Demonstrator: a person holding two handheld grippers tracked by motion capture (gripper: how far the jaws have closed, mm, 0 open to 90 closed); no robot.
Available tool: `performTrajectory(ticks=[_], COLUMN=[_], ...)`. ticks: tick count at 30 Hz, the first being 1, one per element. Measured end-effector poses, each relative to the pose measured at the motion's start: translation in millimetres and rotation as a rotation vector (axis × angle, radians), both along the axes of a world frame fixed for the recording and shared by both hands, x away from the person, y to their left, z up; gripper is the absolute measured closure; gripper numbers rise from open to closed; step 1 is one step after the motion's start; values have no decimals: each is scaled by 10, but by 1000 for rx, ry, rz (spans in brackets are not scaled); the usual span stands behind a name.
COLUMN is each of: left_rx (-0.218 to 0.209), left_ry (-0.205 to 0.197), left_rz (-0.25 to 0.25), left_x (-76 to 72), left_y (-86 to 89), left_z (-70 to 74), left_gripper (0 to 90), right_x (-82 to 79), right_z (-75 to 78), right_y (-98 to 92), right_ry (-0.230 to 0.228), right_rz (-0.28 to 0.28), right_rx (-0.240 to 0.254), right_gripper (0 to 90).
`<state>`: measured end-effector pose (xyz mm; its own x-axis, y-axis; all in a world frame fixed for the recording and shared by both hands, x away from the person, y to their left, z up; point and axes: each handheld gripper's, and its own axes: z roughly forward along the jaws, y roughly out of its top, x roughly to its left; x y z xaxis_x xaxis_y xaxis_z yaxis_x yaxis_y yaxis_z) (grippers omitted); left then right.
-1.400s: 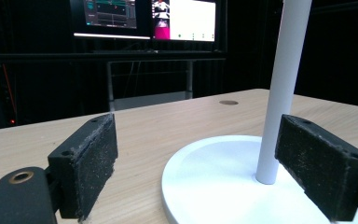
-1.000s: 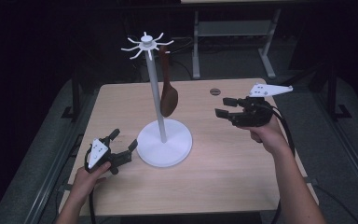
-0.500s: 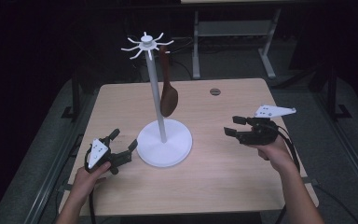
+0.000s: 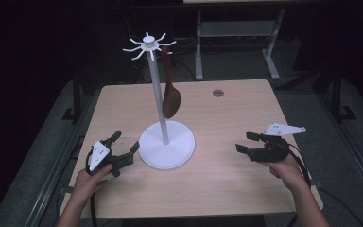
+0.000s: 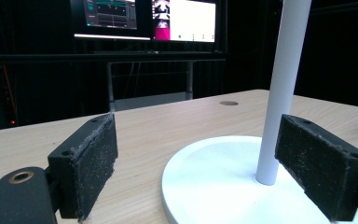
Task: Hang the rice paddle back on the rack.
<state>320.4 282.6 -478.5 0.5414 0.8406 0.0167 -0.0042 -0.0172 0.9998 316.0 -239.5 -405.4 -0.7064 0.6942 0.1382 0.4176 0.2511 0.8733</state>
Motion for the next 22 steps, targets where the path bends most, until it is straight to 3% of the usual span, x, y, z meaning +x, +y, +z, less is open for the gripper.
performTrajectory(ticks=[15, 22], left_rx=[-3, -2], left_ry=[-3, -3], left_rz=[-1, -1], left_x=[1, 1], left_y=[-3, -3], left_z=[-1, -1], left_gripper=[125, 125], right_x=[-280, -253], right_z=[-448, -497], right_y=[-144, -115], right_ry=[108, 112], right_rz=[-43, -44], right_rx=[-91, -121], right_gripper=[300, 292])
